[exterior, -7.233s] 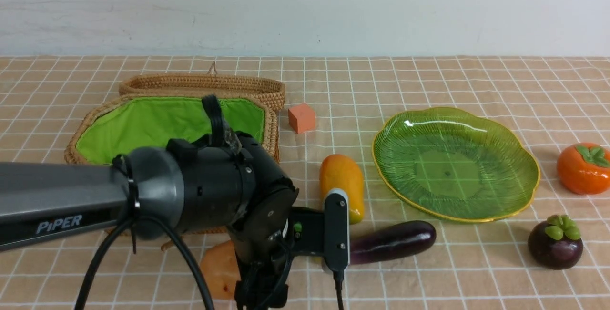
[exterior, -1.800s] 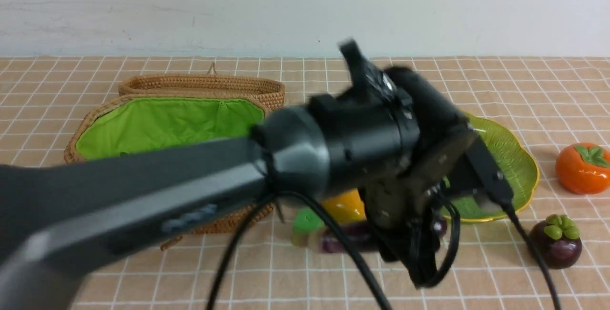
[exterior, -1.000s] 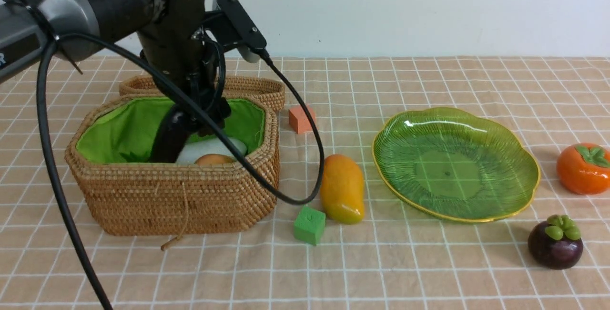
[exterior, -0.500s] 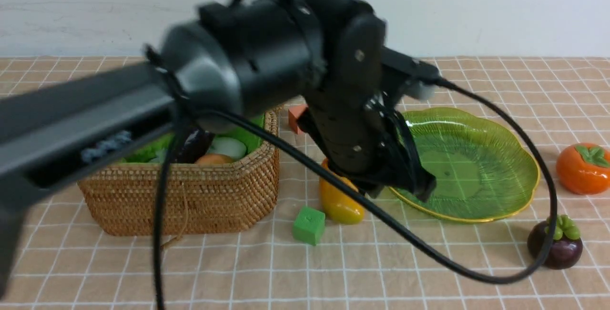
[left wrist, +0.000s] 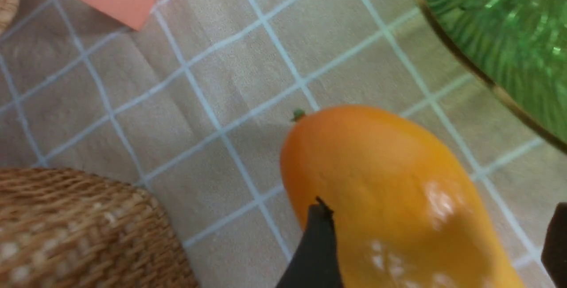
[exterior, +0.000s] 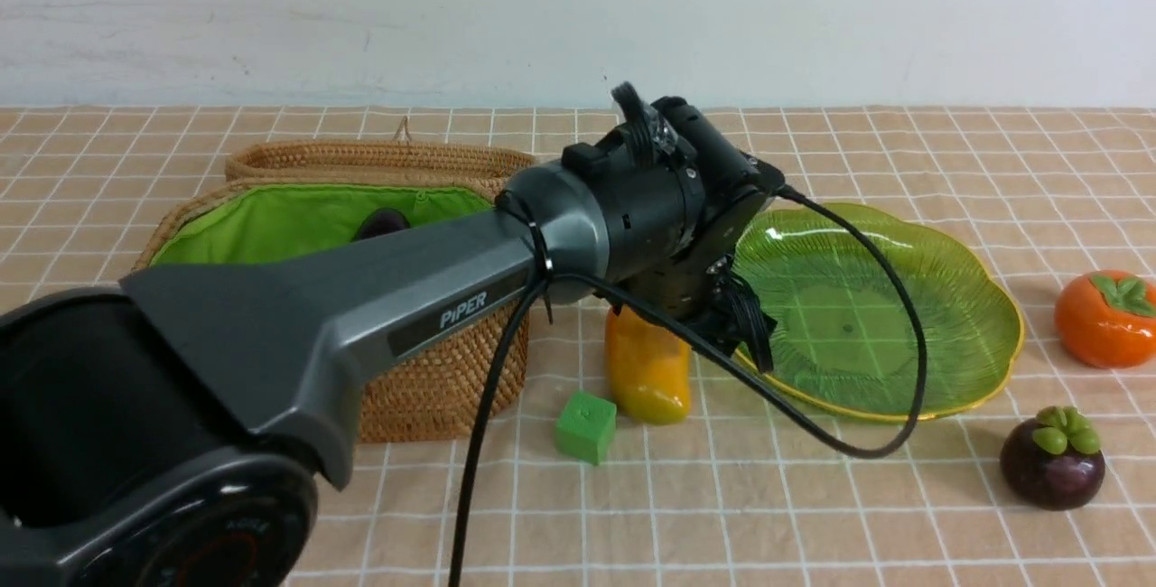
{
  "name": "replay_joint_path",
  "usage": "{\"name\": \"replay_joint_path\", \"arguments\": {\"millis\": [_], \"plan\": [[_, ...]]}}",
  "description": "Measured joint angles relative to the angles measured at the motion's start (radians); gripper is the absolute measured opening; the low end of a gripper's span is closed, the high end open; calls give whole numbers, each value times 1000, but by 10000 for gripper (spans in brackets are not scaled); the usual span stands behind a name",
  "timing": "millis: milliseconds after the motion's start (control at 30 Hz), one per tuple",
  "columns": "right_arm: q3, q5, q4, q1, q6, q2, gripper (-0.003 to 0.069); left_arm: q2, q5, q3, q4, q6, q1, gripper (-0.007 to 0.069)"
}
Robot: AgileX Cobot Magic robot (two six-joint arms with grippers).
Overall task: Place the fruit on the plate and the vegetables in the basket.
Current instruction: Grab the mango with your left arm and place it on the right plate
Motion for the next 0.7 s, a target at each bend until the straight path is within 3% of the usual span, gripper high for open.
{"name": "replay_joint_path", "arguments": {"millis": [167, 233, 400, 567, 700], "plan": [[0, 0, 10, 0, 0, 0, 227, 53, -13, 0, -16, -3, 32, 592], [0, 0, 12, 0, 0, 0, 228, 64, -9, -5, -23, -5, 43, 547], [-1, 0, 12, 0, 0, 0, 231, 66, 29, -24, -41, -6, 40, 541], [-1, 0, 11, 0, 0, 0, 231, 32, 65, -90, -54, -5, 10, 541], [-1, 0, -19, 0, 0, 0, 231, -31, -50, -201, -72, 43, -51, 541]]}}
